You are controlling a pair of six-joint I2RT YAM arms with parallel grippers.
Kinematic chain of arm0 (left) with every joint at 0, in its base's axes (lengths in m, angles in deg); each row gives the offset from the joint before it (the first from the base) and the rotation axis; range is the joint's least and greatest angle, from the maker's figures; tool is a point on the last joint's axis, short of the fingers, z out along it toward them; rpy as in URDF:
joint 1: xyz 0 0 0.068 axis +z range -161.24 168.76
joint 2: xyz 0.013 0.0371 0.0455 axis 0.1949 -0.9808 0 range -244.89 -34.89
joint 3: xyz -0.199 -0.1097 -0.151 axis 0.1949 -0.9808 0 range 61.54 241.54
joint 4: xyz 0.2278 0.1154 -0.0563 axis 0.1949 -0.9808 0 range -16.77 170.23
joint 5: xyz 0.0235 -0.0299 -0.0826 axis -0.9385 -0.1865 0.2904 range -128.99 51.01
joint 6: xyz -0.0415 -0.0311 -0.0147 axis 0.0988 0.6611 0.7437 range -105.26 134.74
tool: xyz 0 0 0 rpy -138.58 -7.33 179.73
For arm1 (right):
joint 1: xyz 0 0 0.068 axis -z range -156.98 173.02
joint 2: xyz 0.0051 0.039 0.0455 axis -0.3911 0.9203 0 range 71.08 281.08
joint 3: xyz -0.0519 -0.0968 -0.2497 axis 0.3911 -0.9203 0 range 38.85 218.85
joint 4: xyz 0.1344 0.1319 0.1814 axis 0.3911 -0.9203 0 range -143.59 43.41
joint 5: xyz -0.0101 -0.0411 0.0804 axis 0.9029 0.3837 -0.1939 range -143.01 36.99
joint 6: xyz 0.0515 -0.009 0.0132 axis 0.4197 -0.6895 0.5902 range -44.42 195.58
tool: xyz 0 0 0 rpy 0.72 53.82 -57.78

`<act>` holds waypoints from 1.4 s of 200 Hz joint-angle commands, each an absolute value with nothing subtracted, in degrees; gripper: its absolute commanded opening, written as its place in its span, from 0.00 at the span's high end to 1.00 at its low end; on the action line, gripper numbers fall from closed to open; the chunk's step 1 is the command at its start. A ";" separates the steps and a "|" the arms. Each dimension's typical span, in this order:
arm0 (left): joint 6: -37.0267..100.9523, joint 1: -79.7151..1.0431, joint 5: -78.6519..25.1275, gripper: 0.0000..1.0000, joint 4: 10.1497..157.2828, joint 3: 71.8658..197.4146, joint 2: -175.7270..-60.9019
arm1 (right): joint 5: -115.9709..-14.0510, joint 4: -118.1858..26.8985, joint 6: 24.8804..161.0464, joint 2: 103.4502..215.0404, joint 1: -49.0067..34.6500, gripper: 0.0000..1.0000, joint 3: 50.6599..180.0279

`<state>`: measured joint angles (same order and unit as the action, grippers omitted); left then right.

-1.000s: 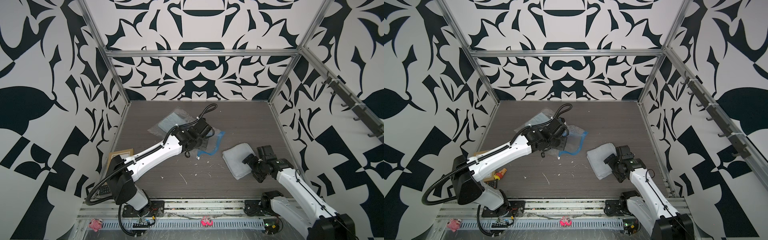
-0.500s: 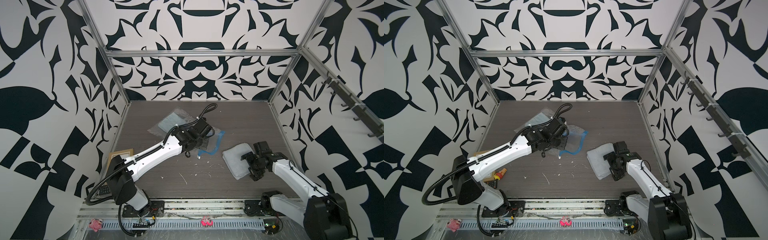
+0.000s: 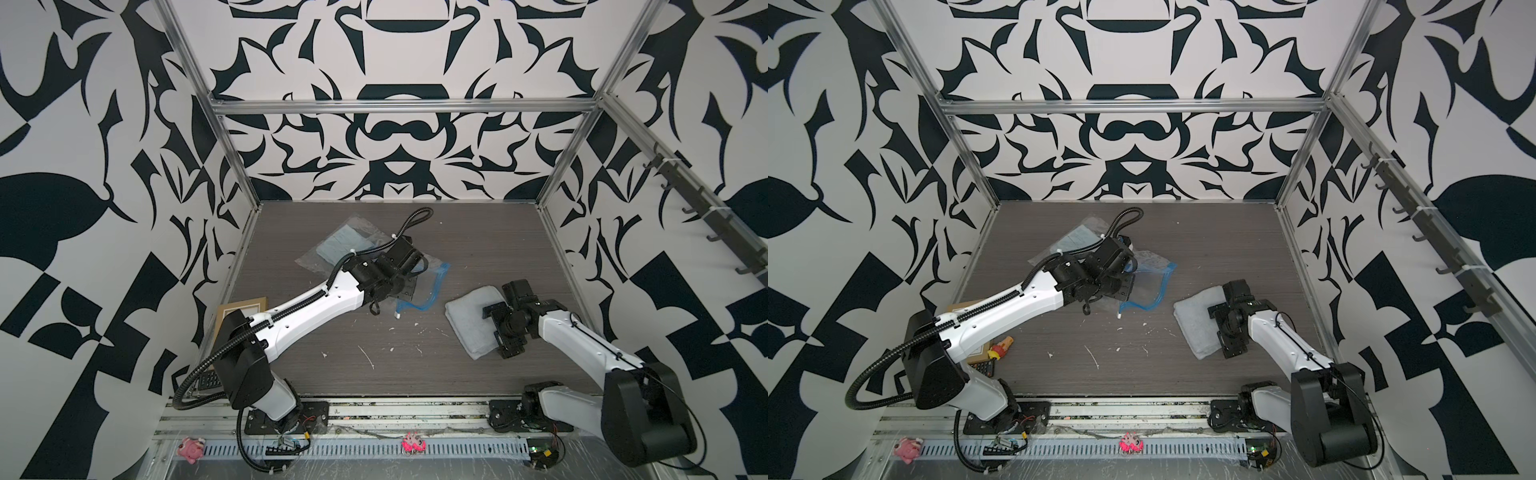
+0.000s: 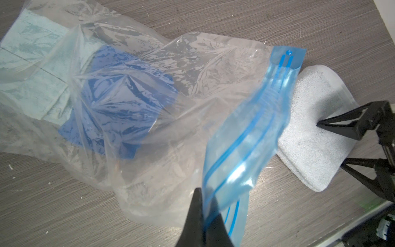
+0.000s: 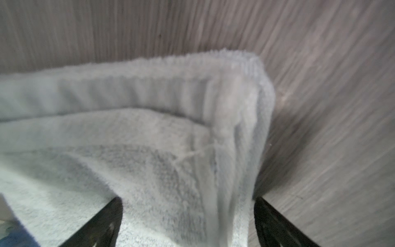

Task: Place the folded towel into the vacuum bag
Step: Pick up the towel from the center of the board.

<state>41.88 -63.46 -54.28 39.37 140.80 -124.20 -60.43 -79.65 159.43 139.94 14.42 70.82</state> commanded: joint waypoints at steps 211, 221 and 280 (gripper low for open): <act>41.65 -61.60 -52.11 1.00 38.69 144.68 -126.60 | -64.47 -62.97 135.65 136.70 14.94 1.00 75.60; 41.39 -61.60 -52.09 1.00 38.49 145.32 -126.98 | -66.58 -64.05 133.42 133.39 15.18 1.00 76.81; 41.32 -61.51 -50.99 1.00 39.14 147.04 -129.01 | -77.66 -74.80 129.19 118.63 17.17 1.00 83.62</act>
